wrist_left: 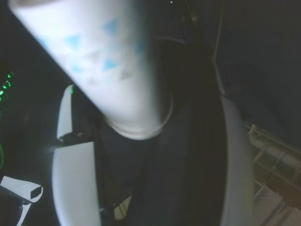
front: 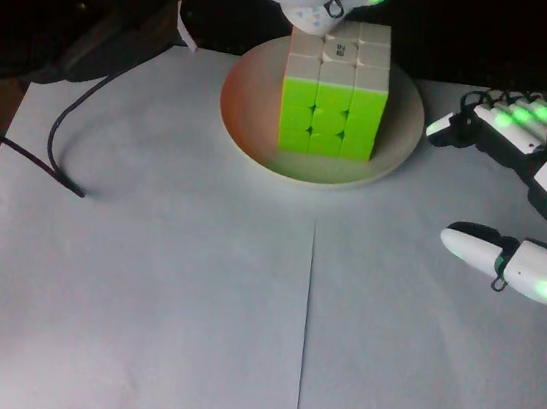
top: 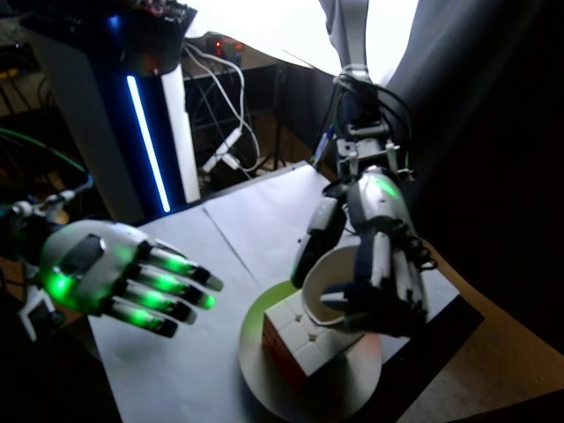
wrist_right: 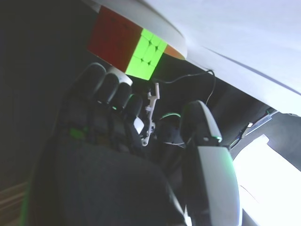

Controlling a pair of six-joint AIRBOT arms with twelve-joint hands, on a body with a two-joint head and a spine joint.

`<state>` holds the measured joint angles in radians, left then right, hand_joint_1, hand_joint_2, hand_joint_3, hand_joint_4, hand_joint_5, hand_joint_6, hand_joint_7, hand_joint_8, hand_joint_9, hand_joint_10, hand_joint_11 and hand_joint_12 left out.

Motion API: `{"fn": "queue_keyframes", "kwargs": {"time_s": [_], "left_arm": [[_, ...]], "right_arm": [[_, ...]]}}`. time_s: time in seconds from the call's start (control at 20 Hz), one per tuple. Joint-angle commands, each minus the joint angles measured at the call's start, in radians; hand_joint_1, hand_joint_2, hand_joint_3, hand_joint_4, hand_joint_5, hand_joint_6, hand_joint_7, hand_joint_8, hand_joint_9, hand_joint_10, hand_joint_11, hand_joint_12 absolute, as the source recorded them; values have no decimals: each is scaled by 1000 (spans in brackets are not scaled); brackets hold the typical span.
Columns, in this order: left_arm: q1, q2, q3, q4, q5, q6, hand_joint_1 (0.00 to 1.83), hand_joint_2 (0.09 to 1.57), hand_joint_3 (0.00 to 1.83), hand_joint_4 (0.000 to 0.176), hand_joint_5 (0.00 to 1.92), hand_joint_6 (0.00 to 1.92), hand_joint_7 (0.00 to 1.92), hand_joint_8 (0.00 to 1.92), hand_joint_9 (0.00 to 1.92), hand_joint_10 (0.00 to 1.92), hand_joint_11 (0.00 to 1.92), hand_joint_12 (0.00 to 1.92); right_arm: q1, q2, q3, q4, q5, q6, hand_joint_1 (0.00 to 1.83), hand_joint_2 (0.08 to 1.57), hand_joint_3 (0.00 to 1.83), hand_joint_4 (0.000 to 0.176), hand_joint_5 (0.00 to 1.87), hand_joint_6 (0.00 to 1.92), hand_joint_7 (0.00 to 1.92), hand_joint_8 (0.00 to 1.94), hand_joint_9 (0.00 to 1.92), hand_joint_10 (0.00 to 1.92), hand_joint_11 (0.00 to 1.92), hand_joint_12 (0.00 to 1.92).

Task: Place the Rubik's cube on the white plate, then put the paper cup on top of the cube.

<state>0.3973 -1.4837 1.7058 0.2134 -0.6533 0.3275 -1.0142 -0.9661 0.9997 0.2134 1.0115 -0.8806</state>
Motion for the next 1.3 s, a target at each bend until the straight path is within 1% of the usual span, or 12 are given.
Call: {"fn": "queue_keyframes", "kwargs": {"time_s": [0.0, 0.05, 0.2, 0.3, 0.45, 0.5, 0.7, 0.75, 0.95, 1.0, 1.15, 1.25], "left_arm": [[-1, -5, 4, -27, -116, -11, 1366, 1267, 0, 31, 102, 1674, 0, 1546, 5, 1755, 116, 1921], [0, -6, 5, -27, -117, -14, 1429, 1266, 0, 0, 91, 1701, 0, 1634, 45, 1856, 205, 1921], [4, -6, 9, -29, -122, -23, 1417, 1277, 0, 38, 148, 1762, 0, 1603, 0, 1755, 207, 1921], [19, -18, 21, -40, -154, -64, 1600, 1311, 0, 0, 119, 1811, 0, 1699, 409, 1841, 359, 1903], [22, -19, 22, -40, -160, -72, 1599, 1266, 43, 24, 152, 1822, 42, 1774, 473, 1795, 441, 1851], [25, -23, 27, -40, -162, -83, 1427, 1385, 19, 36, 170, 1744, 301, 1880, 470, 1904, 365, 1847], [26, -26, 33, -34, -183, -109, 1204, 1307, 0, 15, 214, 1753, 49, 1721, 235, 1784, 272, 1791], [23, -23, 33, -32, -191, -117, 1270, 1262, 0, 65, 158, 1788, 40, 1699, 234, 1737, 245, 1757], [19, -20, 31, -30, -211, -128, 1273, 1270, 0, 41, 143, 1746, 0, 1686, 153, 1737, 286, 1780], [19, -21, 31, -30, -212, -129, 1537, 1283, 0, 47, 194, 1785, 79, 1752, 433, 1773, 304, 1812], [19, -23, 31, -30, -216, -132, 1416, 1378, 0, 23, 89, 1674, 358, 1841, 495, 1855, 478, 1820], [15, -17, 26, -26, -233, -143, 939, 1437, 0, 0, 441, 1812, 128, 1791, 244, 1777, 313, 1774]], "right_arm": [[8, -2, 4, -8, 123, 2, 755, 1230, 0, 0, 0, 945, 60, 1012, 40, 1315, 0, 1677], [7, -2, 4, -8, 123, 2, 742, 1235, 2, 0, 0, 922, 52, 1004, 24, 1312, 0, 1669], [5, -3, 4, -5, 123, 2, 743, 1240, 3, 0, 0, 950, 21, 1114, 4, 1344, 0, 1684], [2, -5, 5, -3, 123, 2, 740, 1243, 2, 0, 0, 940, 40, 1089, 26, 1352, 0, 1656], [2, -5, 5, -3, 123, 2, 748, 1236, 0, 0, 0, 969, 27, 1108, 0, 1359, 0, 1745], [2, -5, 5, -3, 123, 2, 773, 1239, 1, 0, 0, 956, 34, 1057, 0, 1339, 0, 1744], [2, -5, 5, -2, 123, 2, 764, 1233, 0, 0, 0, 938, 33, 1049, 1, 1357, 0, 1737], [2, -5, 6, -2, 123, 2, 765, 1235, 0, 0, 0, 962, 48, 1033, 23, 1364, 0, 1764], [1, -5, 6, -2, 123, 2, 733, 1225, 0, 0, 0, 969, 31, 1158, 0, 1346, 0, 1726], [1, -5, 6, -2, 123, 2, 745, 1236, 3, 0, 0, 963, 16, 1151, 0, 1354, 0, 1731], [1, -6, 6, -2, 123, 2, 793, 1243, 1, 0, 0, 979, 15, 1137, 0, 1375, 0, 1701], [-1, -7, 6, -1, 123, 2, 787, 1244, 1, 0, 0, 958, 21, 1140, 0, 1370, 0, 1721]]}}
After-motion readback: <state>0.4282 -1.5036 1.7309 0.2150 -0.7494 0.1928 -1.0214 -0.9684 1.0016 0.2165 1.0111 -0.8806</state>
